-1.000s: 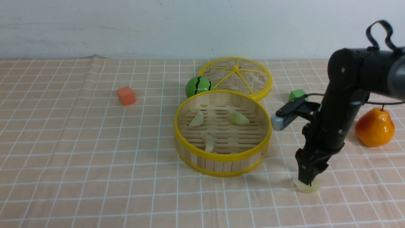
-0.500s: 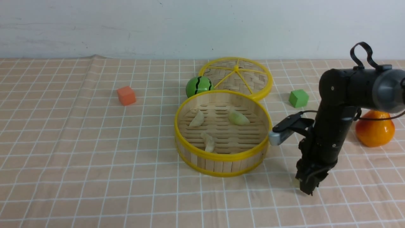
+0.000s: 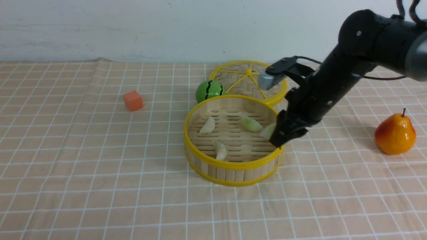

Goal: Put the dumplings into the steamer on the table with the brown tablecloth.
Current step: 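Place the dumpling in the bamboo steamer basket with the right gripper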

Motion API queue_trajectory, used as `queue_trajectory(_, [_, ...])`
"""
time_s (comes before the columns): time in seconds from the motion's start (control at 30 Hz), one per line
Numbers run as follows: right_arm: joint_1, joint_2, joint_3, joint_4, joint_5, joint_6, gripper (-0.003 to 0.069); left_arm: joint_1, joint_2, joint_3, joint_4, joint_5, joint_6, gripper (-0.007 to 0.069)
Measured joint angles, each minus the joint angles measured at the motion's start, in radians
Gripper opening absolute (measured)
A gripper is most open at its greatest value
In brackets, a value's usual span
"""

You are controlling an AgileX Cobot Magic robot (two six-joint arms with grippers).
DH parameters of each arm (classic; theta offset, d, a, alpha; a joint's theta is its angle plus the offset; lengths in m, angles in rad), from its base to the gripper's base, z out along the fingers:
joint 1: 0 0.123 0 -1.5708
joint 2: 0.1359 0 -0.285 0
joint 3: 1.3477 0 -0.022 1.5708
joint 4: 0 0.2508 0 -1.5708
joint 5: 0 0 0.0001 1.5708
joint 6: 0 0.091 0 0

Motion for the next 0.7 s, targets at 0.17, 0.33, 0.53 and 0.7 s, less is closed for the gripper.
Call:
queue_trajectory(0.17, [0.043, 0.087, 0.0, 0.019, -0.152, -0.1, 0.0233, 0.0, 0.0, 0.0, 0.001, -0.001, 0.0, 0.0003])
queue_trajectory(0.33, [0.05, 0.139, 0.0, -0.012, -0.216, -0.119, 0.0263, 0.0, 0.0, 0.0, 0.002, -0.001, 0.0, 0.0004])
queue_trajectory(0.53, [0.05, 0.106, -0.009, -0.134, -0.154, -0.108, 0.0529, 0.0, 0.0, 0.0, 0.002, -0.001, 0.0, 0.0006])
queue_trajectory(0.7, [0.05, -0.009, -0.111, -0.254, 0.001, -0.02, 0.059, 0.0, 0.0, 0.0, 0.002, -0.001, -0.002, 0.0009])
